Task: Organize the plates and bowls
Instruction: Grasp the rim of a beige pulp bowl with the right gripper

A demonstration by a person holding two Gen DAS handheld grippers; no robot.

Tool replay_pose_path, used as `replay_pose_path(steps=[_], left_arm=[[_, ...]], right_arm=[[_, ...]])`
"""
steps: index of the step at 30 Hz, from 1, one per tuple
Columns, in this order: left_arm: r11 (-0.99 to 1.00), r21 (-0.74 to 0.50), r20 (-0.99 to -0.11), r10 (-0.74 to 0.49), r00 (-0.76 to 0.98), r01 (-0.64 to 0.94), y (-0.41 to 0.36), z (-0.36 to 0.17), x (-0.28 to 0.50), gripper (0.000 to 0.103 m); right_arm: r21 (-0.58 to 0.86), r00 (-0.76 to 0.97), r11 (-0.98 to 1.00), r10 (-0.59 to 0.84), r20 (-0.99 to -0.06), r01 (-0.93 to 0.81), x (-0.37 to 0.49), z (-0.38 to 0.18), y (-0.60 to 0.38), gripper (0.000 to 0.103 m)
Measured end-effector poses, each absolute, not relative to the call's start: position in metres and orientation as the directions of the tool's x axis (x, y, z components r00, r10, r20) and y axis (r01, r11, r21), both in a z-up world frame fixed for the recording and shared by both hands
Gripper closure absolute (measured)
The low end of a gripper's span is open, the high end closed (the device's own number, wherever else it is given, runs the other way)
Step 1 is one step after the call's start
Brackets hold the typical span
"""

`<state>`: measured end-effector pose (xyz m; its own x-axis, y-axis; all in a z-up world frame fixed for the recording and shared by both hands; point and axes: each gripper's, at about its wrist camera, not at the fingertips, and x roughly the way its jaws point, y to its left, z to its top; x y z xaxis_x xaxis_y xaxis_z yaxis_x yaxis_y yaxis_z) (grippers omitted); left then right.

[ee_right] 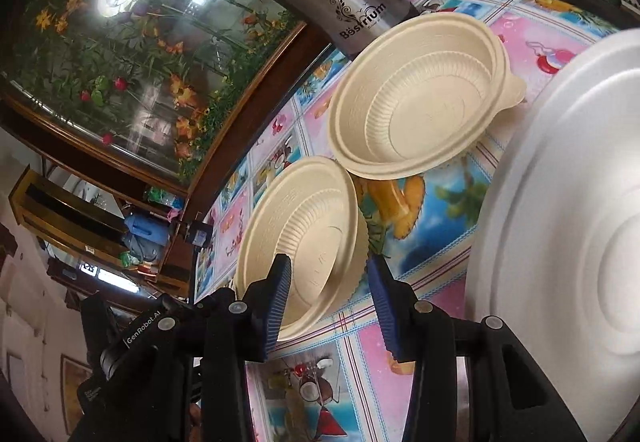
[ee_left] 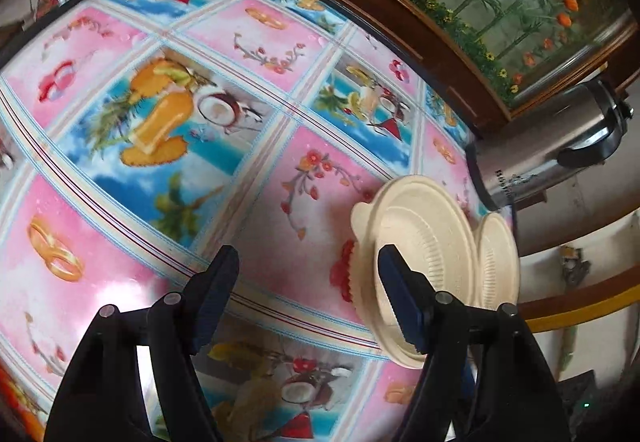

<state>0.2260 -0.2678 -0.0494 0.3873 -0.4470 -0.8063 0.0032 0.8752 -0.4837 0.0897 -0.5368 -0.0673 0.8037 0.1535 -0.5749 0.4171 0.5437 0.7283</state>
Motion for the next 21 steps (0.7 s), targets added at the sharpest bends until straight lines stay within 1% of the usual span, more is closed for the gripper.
replay_pose_path(steps=[4, 7, 10, 13, 19, 21], left_arm=[[0.832, -0.554, -0.775, -0.527, 0.349, 0.025, -0.272, -0.05, 0.228, 0.032], [0.831, -0.555, -0.766, -0.527, 0.369, 0.035, -0.276, -0.048, 0.228, 0.032], [0.807, -0.589, -0.746, -0.559, 0.361, 0.032, -0.278, -0.051, 0.233, 0.032], [0.807, -0.59, -0.747, -0.557, 0.363, 0.026, -0.281, -0.055, 0.236, 0.032], [0.841, -0.54, -0.783, -0.515, 0.348, 0.028, -0.288, -0.068, 0.237, 0.033], [0.857, -0.514, -0.794, -0.492, 0.357, 0.038, -0.289, -0.066, 0.236, 0.035]], right_arm=[[0.727, 0.814, 0.552, 0.142, -0.563, 0.408, 0.087, -0.062, -0.533, 0.06], [0.727, 0.817, 0.551, 0.131, -0.561, 0.41, 0.085, -0.06, -0.532, 0.06], [0.723, 0.813, 0.546, 0.122, -0.569, 0.423, 0.085, -0.062, -0.533, 0.06], [0.715, 0.81, 0.55, 0.112, -0.576, 0.432, 0.087, -0.064, -0.534, 0.06], [0.708, 0.816, 0.566, 0.103, -0.569, 0.422, 0.096, -0.07, -0.531, 0.061], [0.702, 0.816, 0.57, 0.092, -0.571, 0.426, 0.096, -0.071, -0.531, 0.064]])
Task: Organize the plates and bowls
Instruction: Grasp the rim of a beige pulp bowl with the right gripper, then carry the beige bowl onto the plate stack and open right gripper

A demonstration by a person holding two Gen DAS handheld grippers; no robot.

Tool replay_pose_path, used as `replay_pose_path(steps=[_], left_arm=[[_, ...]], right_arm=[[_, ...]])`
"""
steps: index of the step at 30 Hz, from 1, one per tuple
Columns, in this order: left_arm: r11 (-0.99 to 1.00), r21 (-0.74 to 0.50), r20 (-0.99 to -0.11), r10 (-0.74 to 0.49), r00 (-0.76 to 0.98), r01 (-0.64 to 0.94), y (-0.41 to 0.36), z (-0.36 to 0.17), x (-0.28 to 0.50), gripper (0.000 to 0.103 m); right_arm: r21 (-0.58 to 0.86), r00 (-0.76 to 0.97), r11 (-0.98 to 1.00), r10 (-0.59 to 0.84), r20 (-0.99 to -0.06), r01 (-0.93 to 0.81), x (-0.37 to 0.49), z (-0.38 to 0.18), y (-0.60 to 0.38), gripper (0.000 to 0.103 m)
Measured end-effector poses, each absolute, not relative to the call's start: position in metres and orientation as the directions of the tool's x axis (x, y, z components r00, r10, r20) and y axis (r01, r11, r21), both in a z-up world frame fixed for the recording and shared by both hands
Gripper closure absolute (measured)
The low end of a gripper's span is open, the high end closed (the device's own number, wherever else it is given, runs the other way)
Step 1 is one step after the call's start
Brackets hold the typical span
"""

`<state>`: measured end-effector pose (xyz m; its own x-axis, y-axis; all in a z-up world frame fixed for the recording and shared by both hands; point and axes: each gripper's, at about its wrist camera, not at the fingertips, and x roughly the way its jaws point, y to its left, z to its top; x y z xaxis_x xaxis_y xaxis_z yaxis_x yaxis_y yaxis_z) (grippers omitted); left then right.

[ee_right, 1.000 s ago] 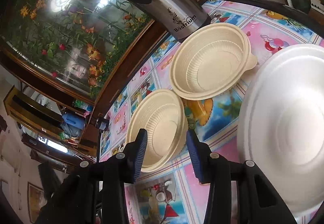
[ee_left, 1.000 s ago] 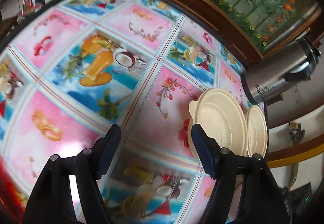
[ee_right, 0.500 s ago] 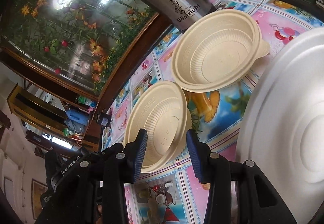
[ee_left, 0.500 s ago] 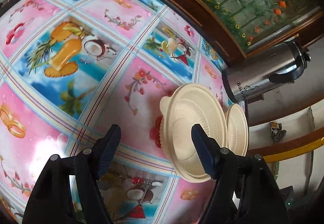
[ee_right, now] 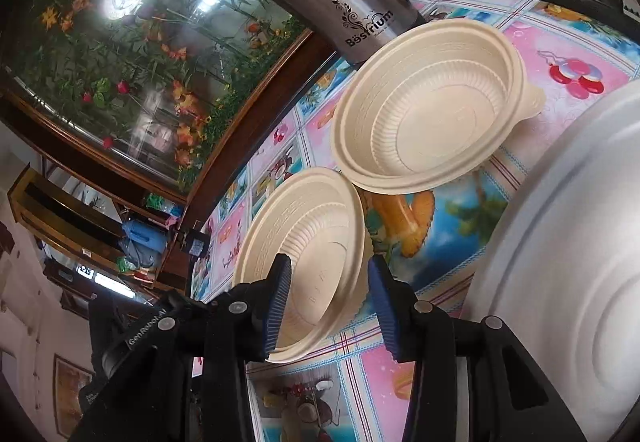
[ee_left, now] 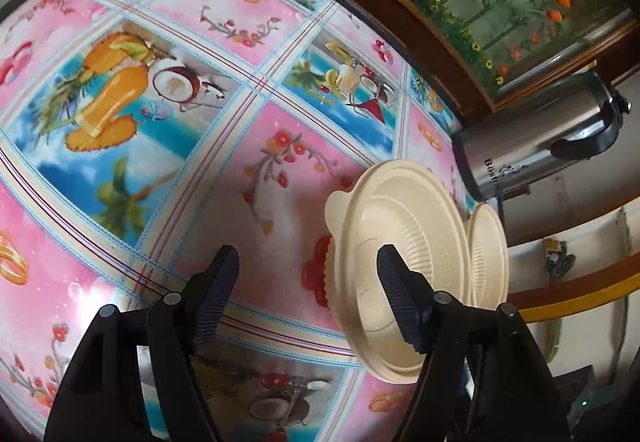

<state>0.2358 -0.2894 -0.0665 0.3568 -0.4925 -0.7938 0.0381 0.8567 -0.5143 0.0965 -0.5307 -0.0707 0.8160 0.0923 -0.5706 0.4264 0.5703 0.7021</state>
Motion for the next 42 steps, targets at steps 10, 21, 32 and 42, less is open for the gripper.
replay_pose_path(steps=[10, 21, 32, 42], left_arm=[[0.875, -0.475, -0.81, -0.477, 0.342, 0.096, -0.294, -0.069, 0.229, 0.094], [0.886, -0.449, -0.819, -0.46, 0.343, 0.117, -0.277, -0.056, 0.209, 0.093], [0.888, -0.425, -0.811, -0.46, 0.361, 0.177, -0.246, -0.029, 0.146, 0.093], [0.901, -0.379, -0.774, -0.434, 0.461, 0.211, -0.169, 0.008, 0.064, 0.091]], right_arm=[[0.717, 0.829, 0.567, 0.105, -0.55, 0.405, 0.09, -0.069, -0.532, 0.091], [0.748, 0.818, 0.547, 0.184, -0.545, 0.375, 0.088, -0.065, -0.524, 0.095], [0.756, 0.82, 0.559, 0.218, -0.53, 0.34, 0.031, -0.053, -0.495, 0.095], [0.755, 0.816, 0.607, 0.291, -0.499, 0.246, -0.031, -0.02, -0.437, 0.095]])
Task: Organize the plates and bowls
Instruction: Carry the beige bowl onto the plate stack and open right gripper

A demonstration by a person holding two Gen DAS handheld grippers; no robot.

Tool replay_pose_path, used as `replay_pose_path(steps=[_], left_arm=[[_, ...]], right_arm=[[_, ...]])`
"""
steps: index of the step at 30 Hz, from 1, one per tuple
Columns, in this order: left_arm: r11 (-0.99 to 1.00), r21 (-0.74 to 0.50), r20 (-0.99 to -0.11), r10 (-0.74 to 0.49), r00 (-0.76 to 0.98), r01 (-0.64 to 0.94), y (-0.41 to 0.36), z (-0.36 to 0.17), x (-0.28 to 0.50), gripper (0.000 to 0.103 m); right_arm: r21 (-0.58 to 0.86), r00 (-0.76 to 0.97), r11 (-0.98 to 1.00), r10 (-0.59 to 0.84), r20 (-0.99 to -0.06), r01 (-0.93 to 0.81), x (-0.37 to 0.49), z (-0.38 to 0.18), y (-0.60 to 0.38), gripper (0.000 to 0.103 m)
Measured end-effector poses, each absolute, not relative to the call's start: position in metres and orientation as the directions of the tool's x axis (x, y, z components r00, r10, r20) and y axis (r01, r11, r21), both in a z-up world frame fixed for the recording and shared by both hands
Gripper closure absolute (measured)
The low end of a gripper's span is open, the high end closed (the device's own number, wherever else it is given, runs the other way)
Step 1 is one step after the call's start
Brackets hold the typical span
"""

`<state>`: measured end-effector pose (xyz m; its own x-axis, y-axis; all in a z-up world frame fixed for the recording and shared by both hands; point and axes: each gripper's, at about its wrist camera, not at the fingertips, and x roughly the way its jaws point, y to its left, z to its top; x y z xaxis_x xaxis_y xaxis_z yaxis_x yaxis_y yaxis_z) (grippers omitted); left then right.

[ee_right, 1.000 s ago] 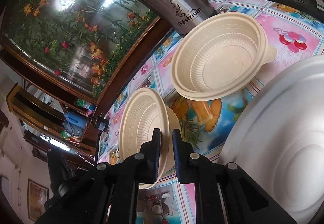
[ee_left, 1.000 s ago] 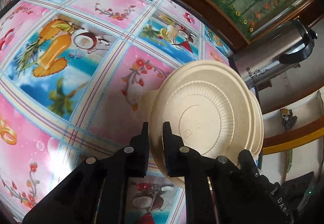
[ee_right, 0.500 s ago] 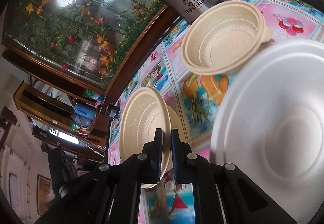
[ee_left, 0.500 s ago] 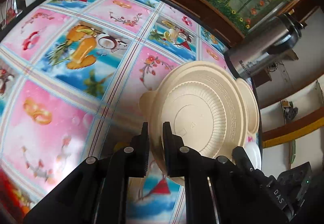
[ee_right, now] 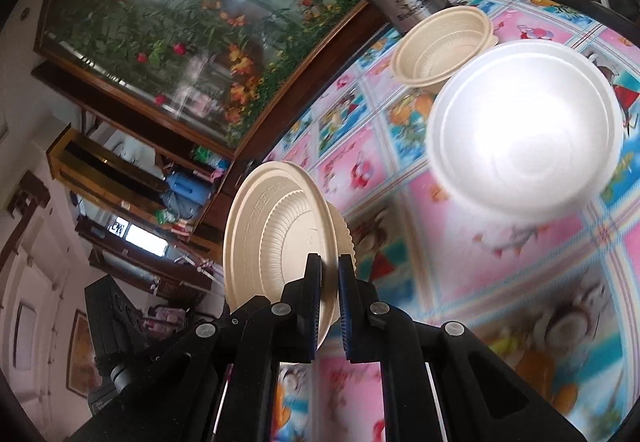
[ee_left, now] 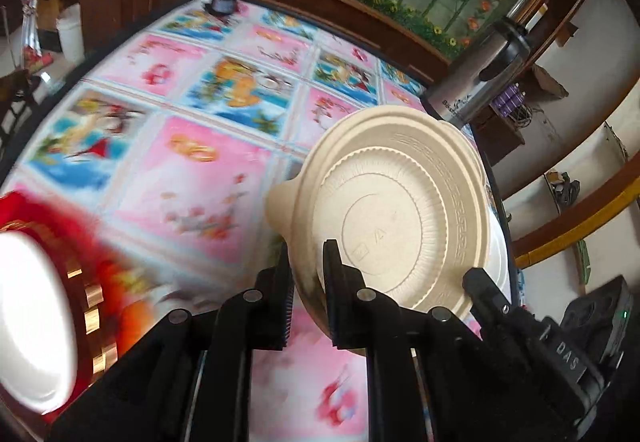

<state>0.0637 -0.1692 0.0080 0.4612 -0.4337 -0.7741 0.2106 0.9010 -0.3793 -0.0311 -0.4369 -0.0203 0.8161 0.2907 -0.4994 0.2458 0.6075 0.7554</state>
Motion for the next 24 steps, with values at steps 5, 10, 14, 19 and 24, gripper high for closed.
replay_pose_path(steps=[5, 10, 14, 19, 24], left_arm=[[0.914, -0.355, -0.746, -0.404, 0.529, 0.196, -0.108, 0.027, 0.031, 0.091], [0.924, -0.358, -0.732, -0.369, 0.573, 0.137, -0.04, 0.032, 0.01, 0.09], [0.933, -0.352, -0.742, -0.326, 0.585, 0.073, 0.007, 0.026, -0.002, 0.09], [0.949, -0.315, -0.766, -0.276, 0.581, 0.036, 0.036, 0.01, -0.007, 0.09], [0.945, -0.326, -0.808, -0.277, 0.521, -0.003, 0.052, -0.016, -0.002, 0.089]], right_arm=[[0.768, 0.798, 0.617, 0.372, -0.475, 0.17, -0.039, -0.009, -0.389, 0.095], [0.759, 0.754, 0.647, 0.459, -0.471, 0.08, -0.033, 0.002, -0.326, 0.095], [0.736, 0.708, 0.677, 0.511, -0.487, 0.017, -0.026, 0.005, -0.273, 0.095], [0.707, 0.659, 0.707, 0.541, -0.522, -0.021, -0.023, -0.008, -0.224, 0.095], [0.687, 0.61, 0.727, 0.545, -0.575, -0.002, -0.016, -0.032, -0.201, 0.095]])
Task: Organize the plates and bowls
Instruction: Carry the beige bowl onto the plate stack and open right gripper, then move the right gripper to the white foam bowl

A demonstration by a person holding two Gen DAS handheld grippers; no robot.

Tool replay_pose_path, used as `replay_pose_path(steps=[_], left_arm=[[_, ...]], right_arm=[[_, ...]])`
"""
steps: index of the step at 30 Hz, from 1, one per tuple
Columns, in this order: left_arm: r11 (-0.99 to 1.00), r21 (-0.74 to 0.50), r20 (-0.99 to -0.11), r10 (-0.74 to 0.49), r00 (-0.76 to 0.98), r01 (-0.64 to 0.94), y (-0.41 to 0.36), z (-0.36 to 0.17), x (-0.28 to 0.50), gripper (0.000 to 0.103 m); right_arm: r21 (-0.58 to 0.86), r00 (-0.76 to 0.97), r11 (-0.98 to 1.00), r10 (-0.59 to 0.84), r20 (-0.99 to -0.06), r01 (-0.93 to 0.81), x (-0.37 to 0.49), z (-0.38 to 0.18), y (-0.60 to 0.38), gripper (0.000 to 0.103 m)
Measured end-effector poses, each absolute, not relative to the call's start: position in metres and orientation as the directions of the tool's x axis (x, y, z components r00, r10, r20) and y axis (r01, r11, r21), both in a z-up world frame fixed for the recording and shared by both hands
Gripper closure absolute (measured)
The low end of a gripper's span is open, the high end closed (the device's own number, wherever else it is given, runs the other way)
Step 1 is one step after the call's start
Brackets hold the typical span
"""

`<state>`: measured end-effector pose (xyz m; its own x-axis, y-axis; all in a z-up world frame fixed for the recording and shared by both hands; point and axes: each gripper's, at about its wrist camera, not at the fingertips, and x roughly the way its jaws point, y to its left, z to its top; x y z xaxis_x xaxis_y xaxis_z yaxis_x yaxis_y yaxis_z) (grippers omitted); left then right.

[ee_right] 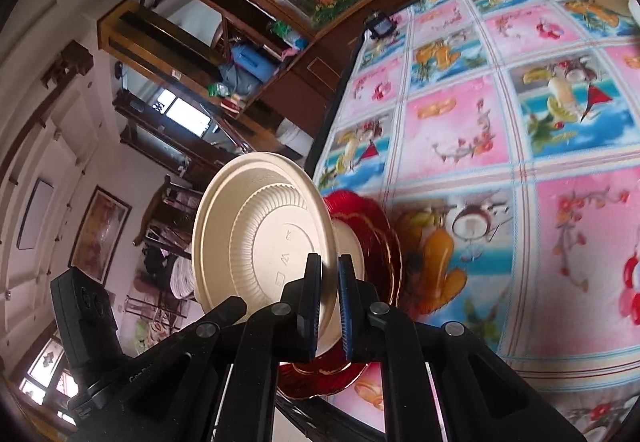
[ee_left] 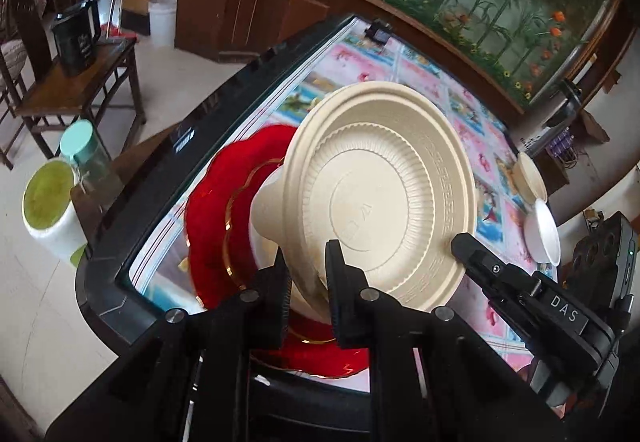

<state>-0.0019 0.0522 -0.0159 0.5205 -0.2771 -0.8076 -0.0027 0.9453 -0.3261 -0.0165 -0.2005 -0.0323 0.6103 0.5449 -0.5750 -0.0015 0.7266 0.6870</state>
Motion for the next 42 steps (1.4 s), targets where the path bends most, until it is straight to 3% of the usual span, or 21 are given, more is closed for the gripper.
replay_pose_path(steps=[8, 12, 14, 18, 20, 24, 27, 32, 38, 42], left_arm=[[0.943, -0.33, -0.829, -0.272, 0.489, -0.036, 0.065, -0.03, -0.003, 0.087], [0.942, -0.329, -0.828, -0.253, 0.501, -0.068, 0.076, -0.028, -0.004, 0.072], [0.944, -0.321, -0.82, -0.237, 0.521, -0.075, 0.082, -0.023, -0.007, 0.069], [0.949, -0.301, -0.806, -0.2, 0.557, -0.095, 0.09, -0.013, -0.013, 0.069], [0.95, -0.297, -0.796, -0.19, 0.575, -0.098, 0.092, -0.006, -0.016, 0.069], [0.951, -0.295, -0.762, -0.174, 0.624, -0.094, 0.089, 0.01, -0.024, 0.069], [0.957, -0.288, -0.729, -0.188, 0.658, -0.045, 0.071, 0.024, -0.029, 0.068], [0.963, -0.247, -0.707, -0.258, 0.658, 0.113, 0.012, 0.038, -0.038, 0.053], [0.928, -0.221, -0.761, -0.357, 0.542, 0.301, -0.067, 0.021, -0.045, 0.053], [0.915, -0.164, -0.783, -0.348, 0.515, 0.369, -0.111, 0.012, -0.052, 0.053]], right_arm=[[0.656, 0.594, 0.755, 0.531, -0.605, -0.007, -0.017, -0.043, -0.184, 0.094], [0.632, 0.609, 0.775, 0.505, -0.612, -0.009, -0.018, -0.042, -0.184, 0.091], [0.633, 0.602, 0.774, 0.511, -0.613, -0.012, -0.018, -0.042, -0.184, 0.09], [0.598, 0.621, 0.801, 0.481, -0.619, -0.024, -0.023, -0.034, -0.184, 0.088], [0.595, 0.636, 0.803, 0.475, -0.609, -0.03, -0.025, -0.029, -0.188, 0.081], [0.621, 0.688, 0.783, 0.457, -0.564, -0.012, -0.031, -0.017, -0.215, 0.08], [0.636, 0.724, 0.772, 0.423, -0.545, 0.028, -0.034, -0.013, -0.244, 0.078], [0.673, 0.759, 0.732, 0.379, -0.529, 0.103, -0.041, -0.02, -0.292, 0.077], [0.689, 0.776, 0.707, 0.341, -0.53, 0.16, -0.054, -0.033, -0.333, 0.077], [0.701, 0.789, 0.686, 0.314, -0.528, 0.196, -0.063, -0.042, -0.36, 0.077]])
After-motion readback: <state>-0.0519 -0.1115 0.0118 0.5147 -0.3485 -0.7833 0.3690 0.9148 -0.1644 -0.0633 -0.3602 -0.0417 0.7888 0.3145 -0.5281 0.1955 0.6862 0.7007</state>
